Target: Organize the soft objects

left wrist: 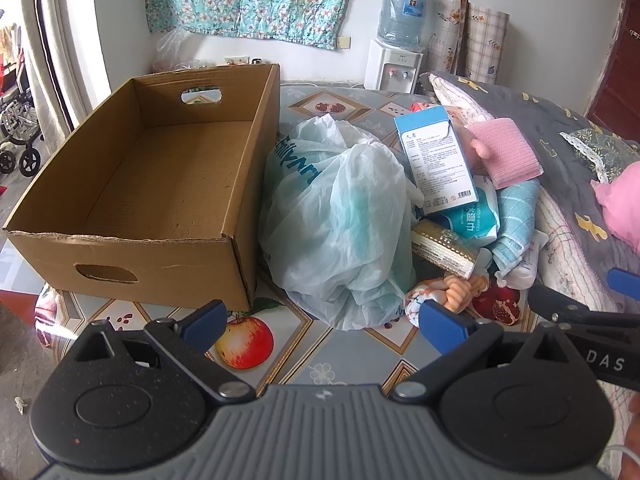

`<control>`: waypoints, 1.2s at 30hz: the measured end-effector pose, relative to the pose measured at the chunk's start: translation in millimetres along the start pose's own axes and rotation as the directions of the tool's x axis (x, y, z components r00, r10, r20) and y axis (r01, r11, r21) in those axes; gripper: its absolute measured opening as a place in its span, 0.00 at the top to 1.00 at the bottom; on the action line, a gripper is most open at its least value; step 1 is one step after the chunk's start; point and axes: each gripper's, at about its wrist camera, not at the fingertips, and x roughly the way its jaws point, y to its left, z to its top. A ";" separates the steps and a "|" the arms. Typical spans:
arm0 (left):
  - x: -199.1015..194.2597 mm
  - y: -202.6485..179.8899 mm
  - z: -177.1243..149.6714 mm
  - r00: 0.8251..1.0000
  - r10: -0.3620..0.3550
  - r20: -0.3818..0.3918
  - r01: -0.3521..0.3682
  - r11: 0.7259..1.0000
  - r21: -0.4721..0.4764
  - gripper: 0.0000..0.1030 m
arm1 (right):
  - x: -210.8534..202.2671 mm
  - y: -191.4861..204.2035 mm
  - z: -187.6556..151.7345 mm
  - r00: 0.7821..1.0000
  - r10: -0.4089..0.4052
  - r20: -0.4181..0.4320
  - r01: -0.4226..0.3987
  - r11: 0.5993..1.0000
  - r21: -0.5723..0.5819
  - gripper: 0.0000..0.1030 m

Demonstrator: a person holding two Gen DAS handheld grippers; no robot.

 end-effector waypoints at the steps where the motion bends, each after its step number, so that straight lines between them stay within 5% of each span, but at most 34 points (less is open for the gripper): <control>1: 0.0 0.0 -0.1 1.000 0.000 0.000 0.000 1.000 0.001 0.01 | 0.1 -0.1 -0.1 1.000 0.000 0.000 0.000 1.000 0.000 0.01; 25: 2.4 0.3 -3.0 1.000 0.022 0.001 -0.022 1.000 0.000 0.01 | 2.4 -12.2 -12.8 1.000 0.010 0.018 -0.010 1.000 0.021 0.01; 36: 15.7 -20.2 -14.1 0.996 -0.074 0.056 0.069 0.994 0.082 0.01 | 12.7 -56.8 -36.6 0.998 0.053 0.026 -0.056 0.990 0.132 0.01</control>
